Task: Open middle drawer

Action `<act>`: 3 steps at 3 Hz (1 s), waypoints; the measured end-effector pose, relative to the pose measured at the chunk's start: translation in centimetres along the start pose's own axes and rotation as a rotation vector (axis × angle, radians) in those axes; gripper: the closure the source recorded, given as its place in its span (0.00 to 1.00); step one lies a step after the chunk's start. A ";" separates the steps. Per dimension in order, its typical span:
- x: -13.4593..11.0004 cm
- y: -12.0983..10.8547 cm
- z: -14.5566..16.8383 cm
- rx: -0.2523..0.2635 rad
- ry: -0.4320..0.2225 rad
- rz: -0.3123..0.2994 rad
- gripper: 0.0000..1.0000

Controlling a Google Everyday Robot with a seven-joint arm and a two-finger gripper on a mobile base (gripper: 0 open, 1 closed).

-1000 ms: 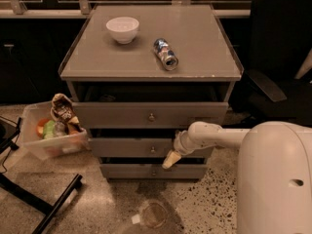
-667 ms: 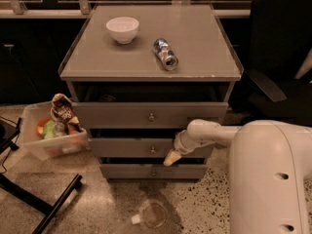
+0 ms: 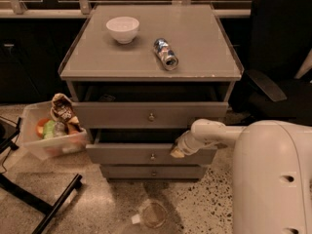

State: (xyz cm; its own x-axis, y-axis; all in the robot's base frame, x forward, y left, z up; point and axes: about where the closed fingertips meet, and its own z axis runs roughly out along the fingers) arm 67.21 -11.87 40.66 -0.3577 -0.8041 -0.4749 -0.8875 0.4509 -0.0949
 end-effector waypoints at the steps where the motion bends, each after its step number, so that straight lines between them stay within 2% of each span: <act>1: -0.2 0.0 -0.3 0.000 0.000 0.000 0.63; 2: -0.2 0.0 -0.3 0.000 0.000 0.000 0.45; 3: -0.2 0.0 -0.3 0.000 0.000 0.000 0.22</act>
Offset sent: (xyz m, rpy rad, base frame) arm 0.0000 0.0000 0.0032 0.0000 0.0000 0.0000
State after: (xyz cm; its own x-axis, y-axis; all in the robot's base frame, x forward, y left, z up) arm 67.21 -11.87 41.02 -0.3576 -0.8041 -0.4749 -0.8876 0.4508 -0.0949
